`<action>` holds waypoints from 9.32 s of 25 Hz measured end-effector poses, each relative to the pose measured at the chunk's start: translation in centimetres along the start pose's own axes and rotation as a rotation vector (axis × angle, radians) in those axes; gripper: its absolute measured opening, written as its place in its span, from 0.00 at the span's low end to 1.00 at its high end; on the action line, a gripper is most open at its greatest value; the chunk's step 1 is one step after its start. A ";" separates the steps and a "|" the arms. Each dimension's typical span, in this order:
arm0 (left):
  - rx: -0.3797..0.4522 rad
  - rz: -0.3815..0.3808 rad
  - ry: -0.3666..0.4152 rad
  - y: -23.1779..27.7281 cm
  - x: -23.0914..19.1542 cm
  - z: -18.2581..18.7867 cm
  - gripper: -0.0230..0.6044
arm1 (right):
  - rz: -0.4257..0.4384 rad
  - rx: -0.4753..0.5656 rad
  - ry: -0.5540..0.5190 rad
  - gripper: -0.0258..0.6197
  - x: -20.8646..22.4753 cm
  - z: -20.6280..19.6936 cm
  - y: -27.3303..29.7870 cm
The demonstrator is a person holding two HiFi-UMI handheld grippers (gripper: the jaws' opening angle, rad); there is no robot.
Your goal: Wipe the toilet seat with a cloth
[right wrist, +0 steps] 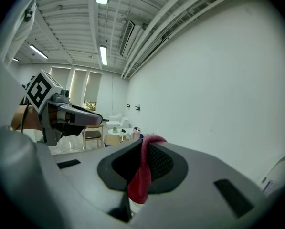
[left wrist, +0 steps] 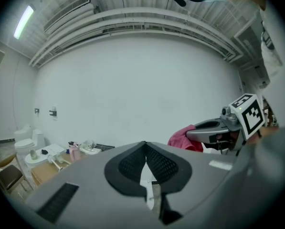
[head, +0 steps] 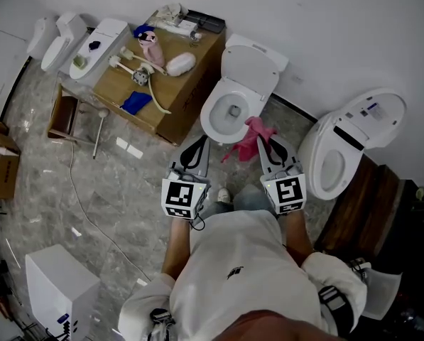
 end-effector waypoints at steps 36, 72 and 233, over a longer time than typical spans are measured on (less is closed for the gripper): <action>-0.234 0.061 -0.101 31.6 -8.3 -8.6 0.05 | 0.206 -0.234 0.071 0.06 17.4 -12.7 26.1; -0.528 -0.072 -0.282 46.3 -8.1 -36.4 0.05 | 0.140 -0.619 0.115 0.06 21.2 -43.8 37.2; -0.665 0.118 -0.617 30.5 -19.0 -57.9 0.05 | 0.762 -0.907 -0.217 0.06 -12.2 -57.9 47.5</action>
Point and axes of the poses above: the fingertips, and each gripper's own axes: y forward along the fingers, x to its right, z out of its top, the point moved 4 cm from there along -y, backward along the fingers, and after that the axes turned 4 degrees about -x, right-handed, at the moved point
